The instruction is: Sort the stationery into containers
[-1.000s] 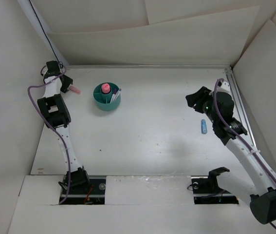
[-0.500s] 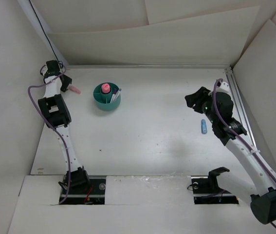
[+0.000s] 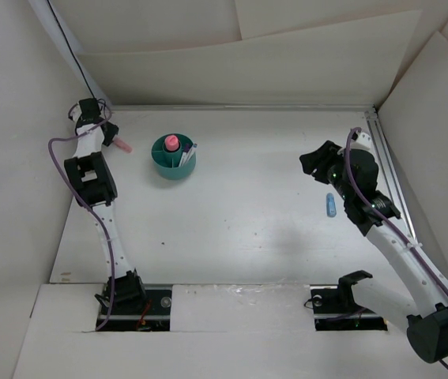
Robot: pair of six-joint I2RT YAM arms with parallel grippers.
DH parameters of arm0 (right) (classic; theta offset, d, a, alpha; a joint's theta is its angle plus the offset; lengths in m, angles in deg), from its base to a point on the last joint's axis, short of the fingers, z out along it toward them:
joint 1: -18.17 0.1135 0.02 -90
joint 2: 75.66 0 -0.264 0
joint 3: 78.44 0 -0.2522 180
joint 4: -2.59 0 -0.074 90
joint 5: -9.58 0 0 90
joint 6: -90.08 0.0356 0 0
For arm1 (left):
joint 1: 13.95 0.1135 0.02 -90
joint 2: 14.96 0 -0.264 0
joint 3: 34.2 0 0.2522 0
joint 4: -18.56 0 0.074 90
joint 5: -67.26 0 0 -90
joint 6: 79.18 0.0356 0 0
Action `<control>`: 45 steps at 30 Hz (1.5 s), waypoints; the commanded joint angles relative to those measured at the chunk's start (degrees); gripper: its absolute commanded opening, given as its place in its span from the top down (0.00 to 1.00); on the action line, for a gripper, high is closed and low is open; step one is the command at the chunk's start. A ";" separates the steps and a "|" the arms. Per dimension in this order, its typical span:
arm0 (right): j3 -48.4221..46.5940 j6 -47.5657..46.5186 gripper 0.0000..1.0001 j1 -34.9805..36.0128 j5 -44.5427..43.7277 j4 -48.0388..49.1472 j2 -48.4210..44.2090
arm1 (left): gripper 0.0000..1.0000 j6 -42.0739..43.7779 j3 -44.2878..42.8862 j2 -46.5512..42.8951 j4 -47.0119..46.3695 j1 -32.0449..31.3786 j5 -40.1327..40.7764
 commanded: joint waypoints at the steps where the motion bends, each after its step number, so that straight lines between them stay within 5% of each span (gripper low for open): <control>1: -1.70 -0.82 0.42 0.46 -0.66 2.93 -0.67 | 0.69 1.33 1.79 -0.41 3.63 -0.71 0.77; 17: -1.70 -0.82 0.41 0.46 -0.66 2.93 -0.67 | 0.72 8.72 6.62 -4.71 4.78 -1.77 2.97; 28: -1.70 -0.82 0.41 0.99 -0.13 2.93 -0.67 | 0.55 11.70 3.81 -6.04 10.05 -1.77 8.69; 45: -1.70 -0.82 0.41 0.99 -0.13 2.93 -1.19 | 0.59 9.15 4.51 -4.37 9.26 -4.49 9.21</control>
